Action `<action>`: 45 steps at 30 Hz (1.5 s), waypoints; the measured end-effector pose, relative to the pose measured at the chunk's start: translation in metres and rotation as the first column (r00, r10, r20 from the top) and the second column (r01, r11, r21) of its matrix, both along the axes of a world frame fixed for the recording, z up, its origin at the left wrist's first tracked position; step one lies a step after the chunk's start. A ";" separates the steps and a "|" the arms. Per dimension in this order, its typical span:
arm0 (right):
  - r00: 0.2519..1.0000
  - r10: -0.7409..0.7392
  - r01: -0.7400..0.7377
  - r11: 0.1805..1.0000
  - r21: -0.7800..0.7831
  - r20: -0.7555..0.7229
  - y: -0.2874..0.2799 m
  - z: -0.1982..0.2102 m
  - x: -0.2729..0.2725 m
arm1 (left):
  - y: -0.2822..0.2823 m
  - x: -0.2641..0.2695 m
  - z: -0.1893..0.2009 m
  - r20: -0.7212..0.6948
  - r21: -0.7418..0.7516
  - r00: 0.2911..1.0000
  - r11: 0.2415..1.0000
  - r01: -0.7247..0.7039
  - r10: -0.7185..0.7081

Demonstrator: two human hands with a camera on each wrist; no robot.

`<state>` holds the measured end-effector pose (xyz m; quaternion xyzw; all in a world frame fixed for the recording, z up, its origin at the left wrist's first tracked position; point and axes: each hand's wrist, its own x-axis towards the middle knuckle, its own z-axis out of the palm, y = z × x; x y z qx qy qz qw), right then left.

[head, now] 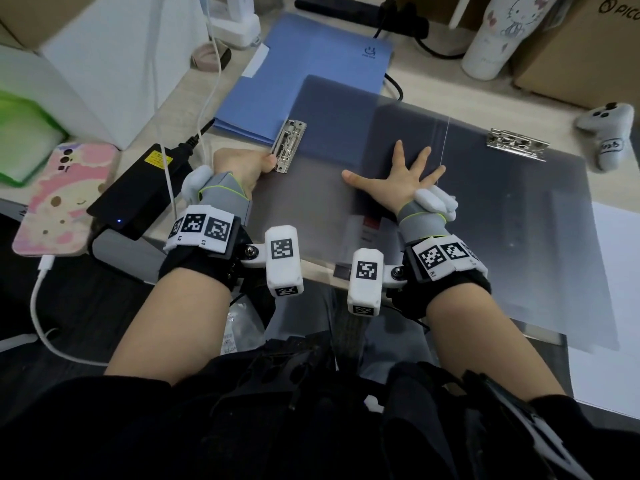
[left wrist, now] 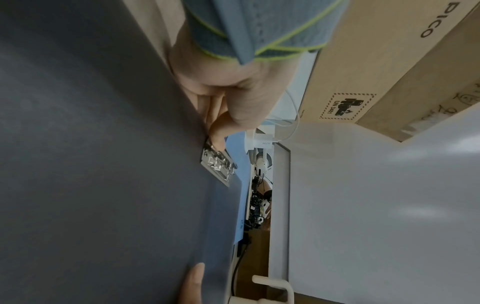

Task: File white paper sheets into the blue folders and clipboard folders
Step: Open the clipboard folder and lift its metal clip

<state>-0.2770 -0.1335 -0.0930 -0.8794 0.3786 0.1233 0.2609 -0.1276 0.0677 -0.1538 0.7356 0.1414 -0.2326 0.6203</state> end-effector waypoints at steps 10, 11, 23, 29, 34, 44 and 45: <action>1.000 -0.001 0.001 1.000 -0.006 -0.005 0.002 0.003 -0.001 | -0.010 -0.047 0.062 0.204 -0.062 0.978 0.998 -0.029 0.042; 1.000 -0.002 0.002 1.000 -0.009 -0.007 0.002 0.003 -0.002 | -0.011 -0.049 0.063 0.277 -0.059 0.958 0.997 -0.056 0.071; 1.000 0.000 0.000 0.999 -0.041 -0.002 0.003 0.003 -0.003 | -0.036 -0.031 0.069 0.568 0.202 0.797 0.973 0.110 -0.207; 1.000 0.010 -0.010 0.998 -0.060 -0.004 0.004 0.002 -0.004 | -0.050 -0.027 0.073 0.330 0.675 0.773 0.707 0.208 -0.543; 1.000 0.011 -0.011 0.998 -0.064 -0.003 0.001 -0.001 -0.002 | -0.058 -0.023 0.078 0.250 0.738 0.771 0.631 0.239 -0.585; 0.989 0.012 -0.006 0.999 -0.040 0.149 -0.047 0.018 -0.003 | -0.124 -0.057 0.093 0.304 0.758 0.536 0.541 0.365 -0.788; 0.979 0.015 -0.010 1.000 -0.025 0.201 -0.056 0.021 -0.005 | -0.134 -0.061 0.095 0.313 0.724 0.522 0.555 0.410 -0.794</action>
